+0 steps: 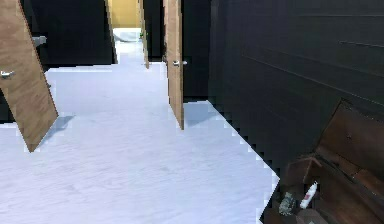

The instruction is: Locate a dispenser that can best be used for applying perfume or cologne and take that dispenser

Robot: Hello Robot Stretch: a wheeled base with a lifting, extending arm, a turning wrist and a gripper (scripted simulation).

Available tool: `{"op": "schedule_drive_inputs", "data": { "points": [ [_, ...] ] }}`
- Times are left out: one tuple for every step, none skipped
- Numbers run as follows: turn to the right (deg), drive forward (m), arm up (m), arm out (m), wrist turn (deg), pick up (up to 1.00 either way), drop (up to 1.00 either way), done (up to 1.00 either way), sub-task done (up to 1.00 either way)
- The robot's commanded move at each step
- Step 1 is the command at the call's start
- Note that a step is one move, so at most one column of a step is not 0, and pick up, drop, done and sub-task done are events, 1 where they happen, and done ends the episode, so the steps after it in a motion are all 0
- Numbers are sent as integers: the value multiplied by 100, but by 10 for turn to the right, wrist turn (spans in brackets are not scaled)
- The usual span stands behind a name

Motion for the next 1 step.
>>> {"op": "schedule_drive_inputs", "data": {
  "points": [
    [0,0,0,0,0,0,0,100,0]
  ]
}}
